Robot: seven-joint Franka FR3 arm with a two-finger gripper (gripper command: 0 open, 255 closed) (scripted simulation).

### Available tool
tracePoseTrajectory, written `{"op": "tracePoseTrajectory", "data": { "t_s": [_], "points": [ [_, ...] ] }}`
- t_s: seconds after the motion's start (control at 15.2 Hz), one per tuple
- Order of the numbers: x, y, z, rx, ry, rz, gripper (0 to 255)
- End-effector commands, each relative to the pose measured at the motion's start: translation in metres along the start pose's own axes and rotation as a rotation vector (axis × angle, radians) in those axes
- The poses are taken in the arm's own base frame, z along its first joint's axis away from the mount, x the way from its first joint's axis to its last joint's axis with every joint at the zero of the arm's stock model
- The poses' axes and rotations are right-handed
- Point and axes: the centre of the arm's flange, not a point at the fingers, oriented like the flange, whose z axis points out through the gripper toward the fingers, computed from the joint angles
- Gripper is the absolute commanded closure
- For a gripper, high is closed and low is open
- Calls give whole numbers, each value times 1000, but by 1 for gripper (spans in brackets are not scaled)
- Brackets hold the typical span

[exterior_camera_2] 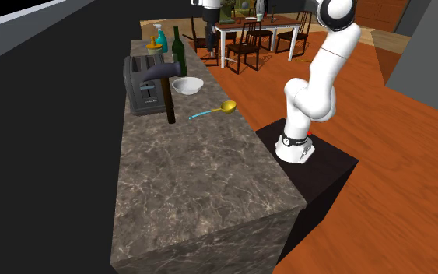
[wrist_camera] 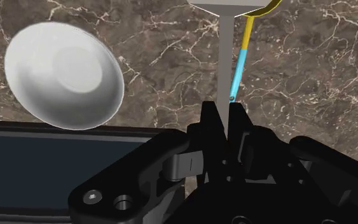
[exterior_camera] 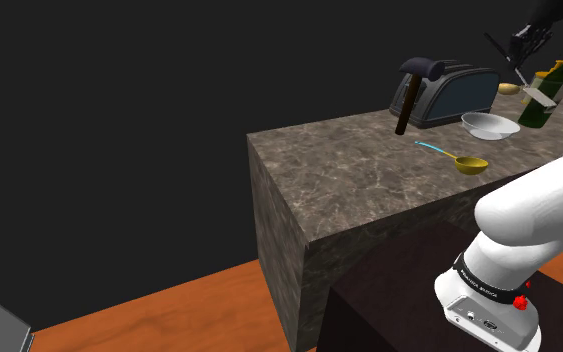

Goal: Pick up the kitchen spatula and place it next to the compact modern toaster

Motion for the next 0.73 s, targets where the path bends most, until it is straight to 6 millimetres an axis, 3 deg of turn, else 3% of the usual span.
{"op": "tracePoseTrajectory", "data": {
  "t_s": [0.0,0.33,0.66],
  "points": [
    [-11,25,0,-1,0,-2,255],
    [-37,86,-2,-1,0,-2,255],
    [-40,91,19,-1,0,-2,255]
  ]
}}
